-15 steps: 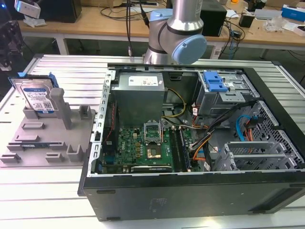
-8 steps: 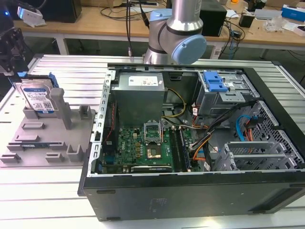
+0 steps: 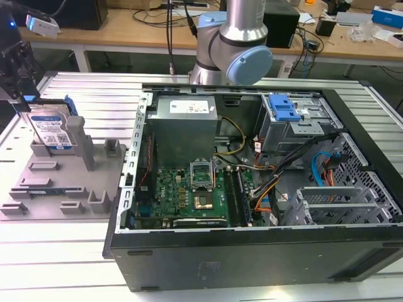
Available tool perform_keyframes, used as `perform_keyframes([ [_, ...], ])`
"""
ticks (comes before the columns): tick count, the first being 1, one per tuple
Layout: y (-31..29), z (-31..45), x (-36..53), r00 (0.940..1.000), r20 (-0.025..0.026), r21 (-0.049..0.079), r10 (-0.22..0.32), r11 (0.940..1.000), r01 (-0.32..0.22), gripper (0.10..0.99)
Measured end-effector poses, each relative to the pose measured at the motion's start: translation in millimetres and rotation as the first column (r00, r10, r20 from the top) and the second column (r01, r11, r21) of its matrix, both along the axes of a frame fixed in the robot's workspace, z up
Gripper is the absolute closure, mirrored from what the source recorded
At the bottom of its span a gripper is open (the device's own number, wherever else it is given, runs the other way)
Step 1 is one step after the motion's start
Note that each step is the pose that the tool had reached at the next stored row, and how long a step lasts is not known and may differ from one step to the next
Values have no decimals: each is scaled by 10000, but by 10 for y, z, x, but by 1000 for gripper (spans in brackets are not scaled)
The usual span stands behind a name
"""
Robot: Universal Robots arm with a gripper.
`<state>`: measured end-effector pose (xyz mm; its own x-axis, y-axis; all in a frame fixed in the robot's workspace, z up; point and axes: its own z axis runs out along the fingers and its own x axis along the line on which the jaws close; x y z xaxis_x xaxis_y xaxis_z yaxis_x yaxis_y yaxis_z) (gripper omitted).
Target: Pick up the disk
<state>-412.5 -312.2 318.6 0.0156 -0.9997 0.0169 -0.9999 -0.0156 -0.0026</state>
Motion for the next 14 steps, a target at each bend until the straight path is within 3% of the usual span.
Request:
perform_keyframes([
  [14,2,-141,-9,10000,0,-41,0,10000,0,545],
])
